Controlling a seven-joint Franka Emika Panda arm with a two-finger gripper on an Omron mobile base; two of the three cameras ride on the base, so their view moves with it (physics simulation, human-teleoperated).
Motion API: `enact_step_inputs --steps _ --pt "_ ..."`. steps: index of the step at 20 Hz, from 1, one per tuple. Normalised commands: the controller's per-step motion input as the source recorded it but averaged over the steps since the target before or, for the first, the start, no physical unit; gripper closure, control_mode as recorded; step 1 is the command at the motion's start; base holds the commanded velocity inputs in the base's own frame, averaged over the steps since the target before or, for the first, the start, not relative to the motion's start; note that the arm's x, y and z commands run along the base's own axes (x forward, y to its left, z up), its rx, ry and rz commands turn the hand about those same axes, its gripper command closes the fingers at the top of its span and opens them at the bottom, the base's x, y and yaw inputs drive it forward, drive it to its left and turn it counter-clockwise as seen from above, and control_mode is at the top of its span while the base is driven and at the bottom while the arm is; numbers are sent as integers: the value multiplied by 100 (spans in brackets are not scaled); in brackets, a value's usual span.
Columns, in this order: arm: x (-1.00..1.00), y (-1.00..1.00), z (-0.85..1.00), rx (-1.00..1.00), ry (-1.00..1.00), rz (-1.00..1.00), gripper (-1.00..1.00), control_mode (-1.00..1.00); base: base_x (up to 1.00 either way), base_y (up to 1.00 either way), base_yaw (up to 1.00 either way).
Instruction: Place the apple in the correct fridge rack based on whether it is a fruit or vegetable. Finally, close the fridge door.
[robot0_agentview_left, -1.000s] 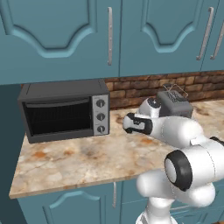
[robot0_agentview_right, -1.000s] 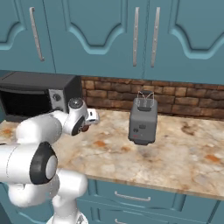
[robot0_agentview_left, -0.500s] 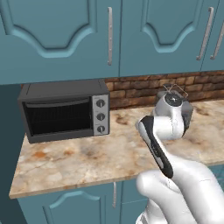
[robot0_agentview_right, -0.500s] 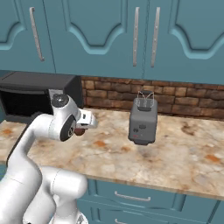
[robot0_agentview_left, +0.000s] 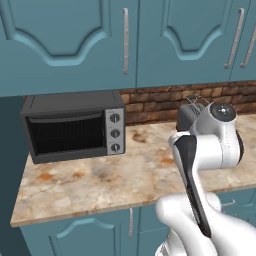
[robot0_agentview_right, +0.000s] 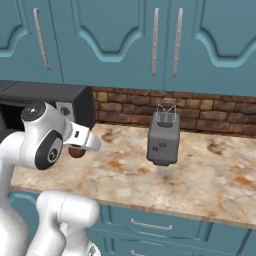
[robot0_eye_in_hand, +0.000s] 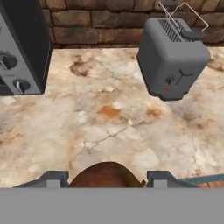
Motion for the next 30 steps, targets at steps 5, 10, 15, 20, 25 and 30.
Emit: enact_step_inputs --steps 5,10,15,20,25,30 --pt "-72 -1 89 0 5 -7 100 -100 0 0 0" --pt "-26 0 42 0 5 -3 100 -100 0 0 0" --pt "-1 0 1 0 0 0 100 -100 0 0 0" --pt "0 1 0 -1 0 0 100 -100 0 0 0" --pt "-3 0 0 0 0 0 100 -100 0 0 0" --pt "-32 0 0 0 -5 -14 100 100 -11 0 -9"
